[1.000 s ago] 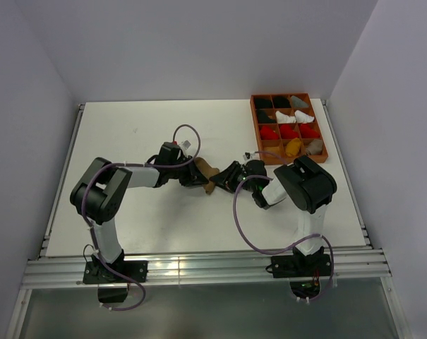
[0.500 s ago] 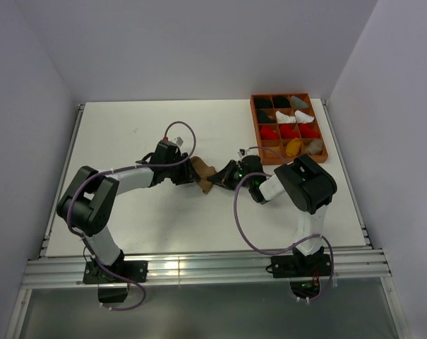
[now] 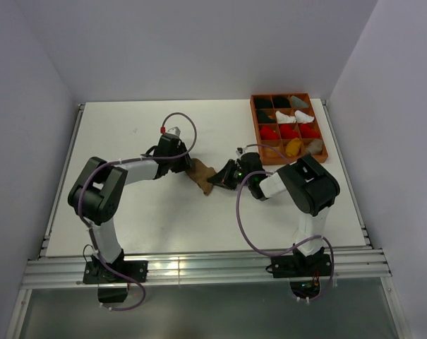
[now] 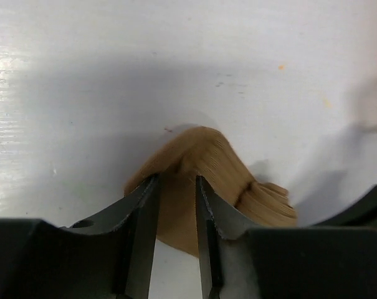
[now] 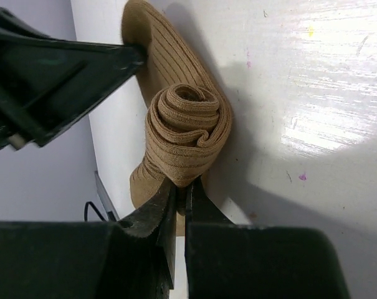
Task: Roll the socks
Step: Roll the sock at the center of the board.
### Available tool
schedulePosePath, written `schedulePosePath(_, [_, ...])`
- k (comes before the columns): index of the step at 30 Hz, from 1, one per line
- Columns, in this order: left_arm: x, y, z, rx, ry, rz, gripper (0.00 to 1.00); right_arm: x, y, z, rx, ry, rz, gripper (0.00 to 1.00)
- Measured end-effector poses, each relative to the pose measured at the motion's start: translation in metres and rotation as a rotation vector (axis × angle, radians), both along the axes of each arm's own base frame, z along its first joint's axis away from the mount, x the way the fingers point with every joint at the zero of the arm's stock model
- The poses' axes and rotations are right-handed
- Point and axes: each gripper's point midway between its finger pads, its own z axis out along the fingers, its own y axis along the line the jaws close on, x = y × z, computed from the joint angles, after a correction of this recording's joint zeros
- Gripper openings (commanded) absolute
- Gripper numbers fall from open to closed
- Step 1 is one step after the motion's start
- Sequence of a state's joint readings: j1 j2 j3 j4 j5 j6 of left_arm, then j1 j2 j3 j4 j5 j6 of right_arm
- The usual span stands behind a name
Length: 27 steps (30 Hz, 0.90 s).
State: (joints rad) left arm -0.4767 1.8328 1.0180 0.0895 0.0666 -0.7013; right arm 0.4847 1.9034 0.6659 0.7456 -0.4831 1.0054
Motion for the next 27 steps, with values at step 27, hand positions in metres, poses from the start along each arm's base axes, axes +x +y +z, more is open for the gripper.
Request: schedulePosePath(27, [-0.094, 0.028, 0.01, 0.001, -0.118, 0.122, 0.42, -0.014, -0.009, 0.004, -0.236, 0.108, 0.116, 0.0])
